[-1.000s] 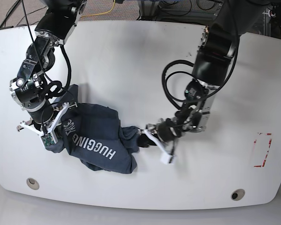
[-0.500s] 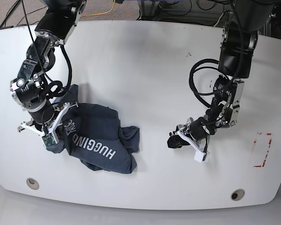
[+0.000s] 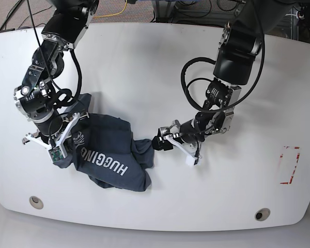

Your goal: Layout the t-shirt on the table in an organized manner, then fold the t-shirt properly

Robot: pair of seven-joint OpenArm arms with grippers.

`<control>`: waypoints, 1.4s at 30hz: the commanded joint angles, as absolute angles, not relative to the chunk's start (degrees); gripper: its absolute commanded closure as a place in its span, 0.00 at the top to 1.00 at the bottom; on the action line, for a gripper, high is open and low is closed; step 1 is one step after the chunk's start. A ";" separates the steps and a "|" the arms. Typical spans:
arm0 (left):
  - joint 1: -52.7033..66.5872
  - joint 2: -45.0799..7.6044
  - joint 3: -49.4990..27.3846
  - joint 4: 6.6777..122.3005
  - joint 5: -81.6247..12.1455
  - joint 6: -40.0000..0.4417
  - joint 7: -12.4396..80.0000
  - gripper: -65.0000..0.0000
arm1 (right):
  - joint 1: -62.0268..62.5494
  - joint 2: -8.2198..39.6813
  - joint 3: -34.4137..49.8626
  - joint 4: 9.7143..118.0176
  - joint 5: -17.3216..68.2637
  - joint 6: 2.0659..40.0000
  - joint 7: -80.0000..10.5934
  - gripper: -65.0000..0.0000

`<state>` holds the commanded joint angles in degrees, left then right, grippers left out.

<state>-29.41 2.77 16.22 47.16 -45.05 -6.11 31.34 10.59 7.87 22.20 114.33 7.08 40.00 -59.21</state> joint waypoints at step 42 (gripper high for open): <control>-40.75 9.00 23.08 23.43 -45.14 -11.56 16.22 0.03 | 10.95 7.78 22.64 115.65 7.25 40.00 -61.58 0.00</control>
